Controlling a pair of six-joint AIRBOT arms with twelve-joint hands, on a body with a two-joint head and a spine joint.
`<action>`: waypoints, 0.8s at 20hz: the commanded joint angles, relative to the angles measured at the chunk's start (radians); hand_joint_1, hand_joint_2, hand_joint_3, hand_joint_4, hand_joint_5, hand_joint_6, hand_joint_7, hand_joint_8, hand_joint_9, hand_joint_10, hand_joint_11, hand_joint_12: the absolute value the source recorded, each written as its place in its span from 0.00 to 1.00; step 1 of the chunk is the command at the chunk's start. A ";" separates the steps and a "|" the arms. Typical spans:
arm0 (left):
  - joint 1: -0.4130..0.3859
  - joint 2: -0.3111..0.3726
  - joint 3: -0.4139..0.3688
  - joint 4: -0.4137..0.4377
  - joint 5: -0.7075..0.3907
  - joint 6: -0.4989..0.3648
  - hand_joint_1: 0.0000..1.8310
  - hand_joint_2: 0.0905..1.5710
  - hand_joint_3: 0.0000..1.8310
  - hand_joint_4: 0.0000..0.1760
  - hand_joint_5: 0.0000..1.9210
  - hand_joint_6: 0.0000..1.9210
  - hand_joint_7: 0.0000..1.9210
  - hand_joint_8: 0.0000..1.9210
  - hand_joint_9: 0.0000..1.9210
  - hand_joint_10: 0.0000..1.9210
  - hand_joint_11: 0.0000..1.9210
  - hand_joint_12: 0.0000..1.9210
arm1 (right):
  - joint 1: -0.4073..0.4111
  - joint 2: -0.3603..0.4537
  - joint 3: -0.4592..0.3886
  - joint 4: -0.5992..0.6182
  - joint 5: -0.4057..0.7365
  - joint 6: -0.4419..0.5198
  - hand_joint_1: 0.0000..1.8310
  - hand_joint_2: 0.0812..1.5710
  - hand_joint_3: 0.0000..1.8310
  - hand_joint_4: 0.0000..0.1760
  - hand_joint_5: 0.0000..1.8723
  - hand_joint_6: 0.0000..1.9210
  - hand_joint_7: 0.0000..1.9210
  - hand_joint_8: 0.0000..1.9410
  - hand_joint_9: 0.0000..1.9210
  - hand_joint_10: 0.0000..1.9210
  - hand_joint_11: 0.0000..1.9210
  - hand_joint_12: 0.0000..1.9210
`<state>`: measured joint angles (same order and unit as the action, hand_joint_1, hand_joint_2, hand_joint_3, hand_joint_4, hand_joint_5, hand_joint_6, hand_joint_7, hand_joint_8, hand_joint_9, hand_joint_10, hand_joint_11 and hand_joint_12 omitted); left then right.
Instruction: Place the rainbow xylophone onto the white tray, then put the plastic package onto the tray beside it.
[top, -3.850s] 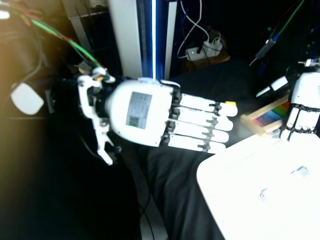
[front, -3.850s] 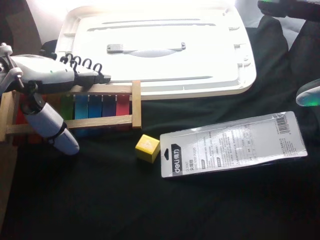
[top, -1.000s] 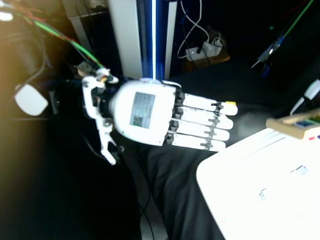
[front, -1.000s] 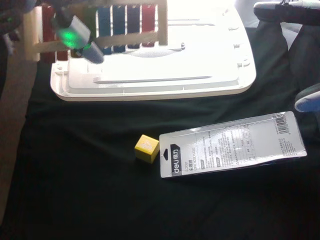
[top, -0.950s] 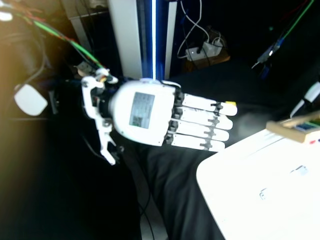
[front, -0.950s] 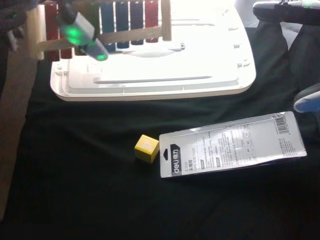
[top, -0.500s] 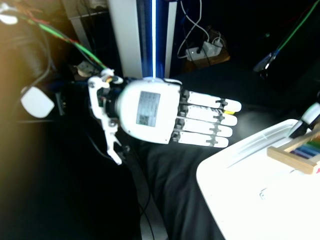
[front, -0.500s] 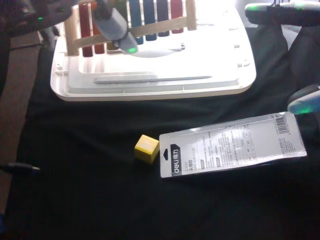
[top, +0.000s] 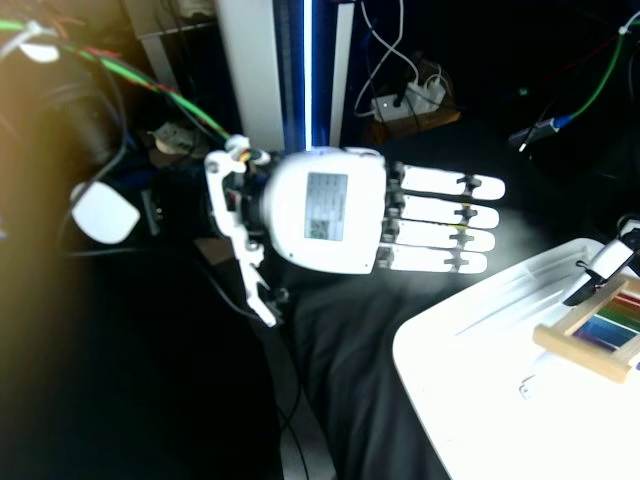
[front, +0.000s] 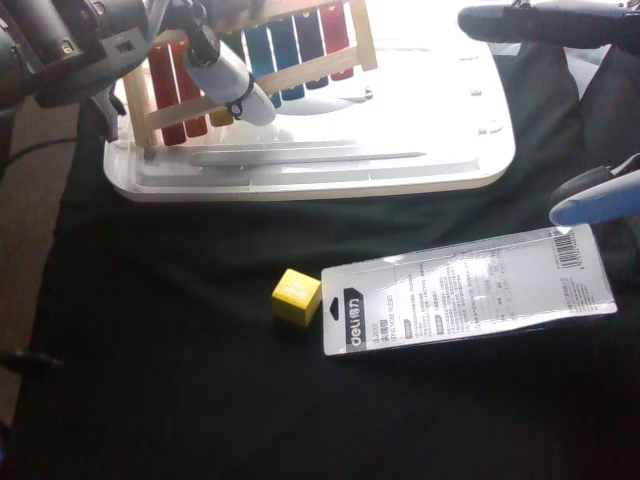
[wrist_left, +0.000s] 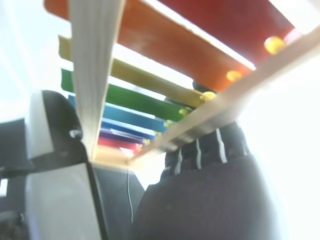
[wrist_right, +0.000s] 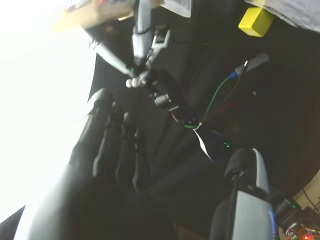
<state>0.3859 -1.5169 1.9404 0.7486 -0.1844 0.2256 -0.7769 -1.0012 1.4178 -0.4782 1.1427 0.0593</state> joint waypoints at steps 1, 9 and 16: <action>0.003 -0.010 0.010 -0.028 -0.083 -0.003 0.65 0.64 0.00 0.29 0.06 0.85 0.11 0.88 0.14 0.95 0.16 0.99 | 0.016 0.001 0.003 0.059 0.100 0.010 0.45 0.50 0.00 0.21 0.13 0.00 0.16 0.00 0.17 0.00 0.17 0.04; 0.021 -0.037 0.043 -0.054 -0.073 -0.004 0.53 0.57 0.00 0.00 0.20 0.02 0.27 0.02 0.29 0.06 0.09 0.39 | 0.027 0.002 0.002 0.049 0.100 0.015 0.46 0.51 0.00 0.16 0.14 0.00 0.15 0.00 0.16 0.00 0.17 0.03; 0.021 -0.049 0.054 -0.056 -0.065 -0.005 0.51 0.49 0.00 0.00 0.12 0.00 0.14 0.00 0.13 0.00 0.06 0.18 | 0.031 -0.001 0.002 0.045 0.100 0.018 0.46 0.50 0.00 0.18 0.14 0.00 0.16 0.00 0.16 0.00 0.17 0.03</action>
<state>0.4156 -1.5669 1.9862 0.7097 -0.1818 0.2245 -0.7628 -1.0012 1.4178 -0.4980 1.1442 0.0685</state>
